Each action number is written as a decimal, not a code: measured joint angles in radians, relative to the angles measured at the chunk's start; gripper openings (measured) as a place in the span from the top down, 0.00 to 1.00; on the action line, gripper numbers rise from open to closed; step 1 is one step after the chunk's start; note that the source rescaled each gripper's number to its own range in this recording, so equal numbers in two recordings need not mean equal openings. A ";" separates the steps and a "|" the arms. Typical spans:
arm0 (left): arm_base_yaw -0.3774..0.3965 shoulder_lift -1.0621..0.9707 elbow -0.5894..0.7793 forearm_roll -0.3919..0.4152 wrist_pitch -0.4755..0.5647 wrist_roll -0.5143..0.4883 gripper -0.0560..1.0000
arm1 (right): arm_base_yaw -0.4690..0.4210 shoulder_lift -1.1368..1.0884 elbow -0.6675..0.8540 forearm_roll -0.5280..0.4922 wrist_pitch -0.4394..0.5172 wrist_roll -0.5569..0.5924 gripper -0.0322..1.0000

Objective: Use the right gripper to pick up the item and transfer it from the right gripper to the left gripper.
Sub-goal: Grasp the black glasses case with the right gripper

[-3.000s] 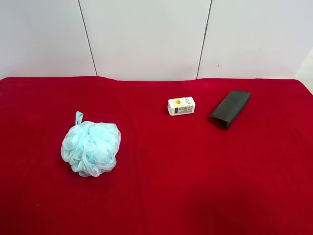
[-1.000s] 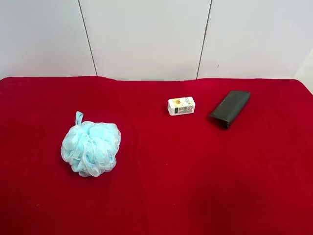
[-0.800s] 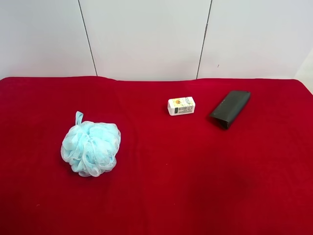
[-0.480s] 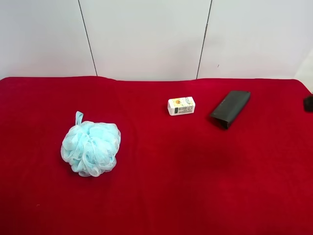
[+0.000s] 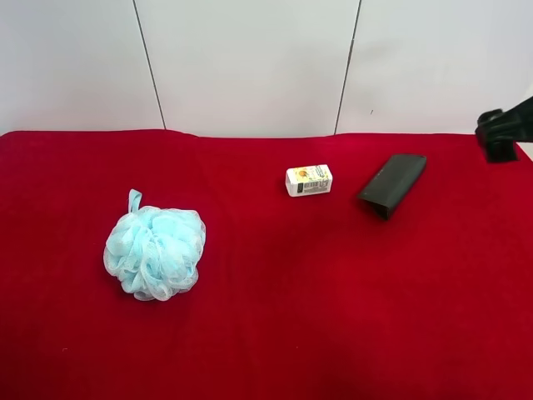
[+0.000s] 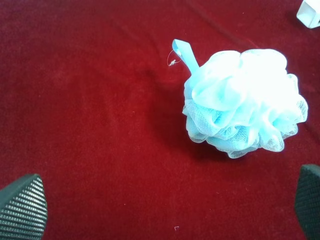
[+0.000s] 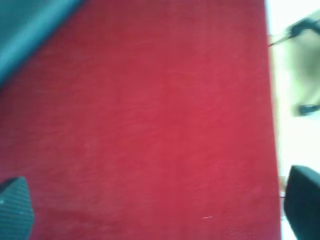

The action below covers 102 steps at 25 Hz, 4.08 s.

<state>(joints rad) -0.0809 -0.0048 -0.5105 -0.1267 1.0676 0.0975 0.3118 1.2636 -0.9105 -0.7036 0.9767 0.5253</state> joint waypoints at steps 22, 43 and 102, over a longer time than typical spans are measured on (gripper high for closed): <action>0.000 0.000 0.000 0.000 0.000 0.000 0.00 | 0.000 0.181 -0.021 0.160 -0.310 0.179 0.00; 0.000 0.000 0.000 0.000 0.000 0.000 0.00 | -0.187 0.506 0.022 0.675 -0.796 0.064 0.00; 0.000 0.000 0.000 0.000 0.000 0.000 0.00 | -0.195 0.751 -0.391 0.812 -0.378 -0.096 0.00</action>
<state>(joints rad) -0.0809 -0.0048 -0.5105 -0.1267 1.0676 0.0975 0.1166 2.0150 -1.3010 0.1085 0.5983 0.4297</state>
